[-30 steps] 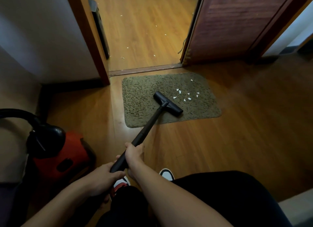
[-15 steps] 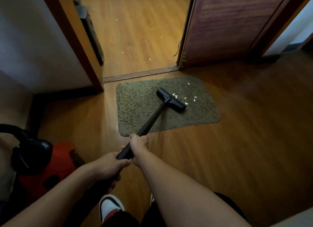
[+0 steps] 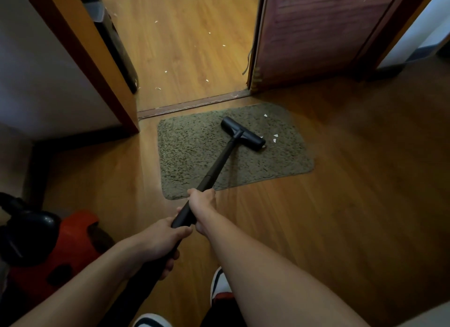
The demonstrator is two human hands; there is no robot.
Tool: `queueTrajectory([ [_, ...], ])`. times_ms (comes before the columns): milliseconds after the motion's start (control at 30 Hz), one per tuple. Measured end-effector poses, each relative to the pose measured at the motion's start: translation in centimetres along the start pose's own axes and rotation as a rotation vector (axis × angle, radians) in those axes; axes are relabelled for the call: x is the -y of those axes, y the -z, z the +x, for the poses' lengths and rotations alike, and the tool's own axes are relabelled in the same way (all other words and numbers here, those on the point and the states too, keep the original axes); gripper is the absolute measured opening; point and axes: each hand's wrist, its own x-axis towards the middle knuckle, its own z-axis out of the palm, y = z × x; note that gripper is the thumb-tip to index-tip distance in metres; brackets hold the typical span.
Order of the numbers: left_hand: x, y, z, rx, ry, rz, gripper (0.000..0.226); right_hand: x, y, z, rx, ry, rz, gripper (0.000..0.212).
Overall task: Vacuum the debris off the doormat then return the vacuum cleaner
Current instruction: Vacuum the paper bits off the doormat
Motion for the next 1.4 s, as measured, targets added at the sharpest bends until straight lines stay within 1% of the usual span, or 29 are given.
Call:
queueTrajectory([
  [67,0.0,-0.5,-0.3,0.012,0.009,-0.023,0.031,0.0,0.5,-0.4,-0.007,-0.006,-0.013,0.034],
  [233,1.7,-1.5,-1.4,0.073,0.043,-0.061,0.034,-1.4,1.9,-2.7,0.033,-0.029,-0.034,0.027],
  [333,3.5,-1.8,-2.5,0.115,0.057,-0.054,0.037,-3.5,2.1,-4.3,0.024,-0.023,-0.074,0.038],
  [433,5.3,-2.0,-3.9,0.154,0.067,-0.062,0.038,-5.5,2.2,-5.9,0.039,-0.024,-0.066,0.040],
  [600,7.9,-2.6,-5.8,0.117,0.067,-0.041,0.037,-7.8,2.5,-8.6,0.082,-0.036,-0.023,0.046],
  [733,9.1,-3.0,-6.5,0.027,-0.004,-0.005,0.051,-9.6,2.1,-10.2,0.073,-0.052,0.039,0.051],
  [833,9.3,-3.8,-6.6,0.058,-0.016,-0.033,0.053,-10.0,2.8,-10.5,0.041,-0.036,0.077,0.048],
  [967,8.6,-4.6,-5.7,0.068,-0.055,-0.026,0.056,-9.3,4.1,-9.4,-0.002,-0.002,0.055,0.045],
  [1000,8.3,-4.8,-5.4,0.087,-0.045,-0.040,0.053,-8.8,4.2,-9.0,-0.012,-0.003,0.053,0.044],
  [1067,7.4,-5.0,-4.8,0.125,-0.002,-0.085,0.039,-7.9,4.7,-8.3,-0.020,-0.008,0.033,0.042],
  [1133,6.3,-5.3,-4.5,0.129,0.033,-0.110,0.030,-6.9,5.3,-7.4,-0.034,-0.007,0.009,0.038],
  [1200,5.3,-5.6,-4.1,0.147,0.023,-0.113,0.025,-6.0,6.0,-6.4,-0.037,-0.003,-0.009,0.035],
  [1400,2.3,-6.1,-2.3,0.224,0.014,-0.121,0.022,-3.3,7.7,-4.0,-0.034,0.006,-0.040,0.039],
])
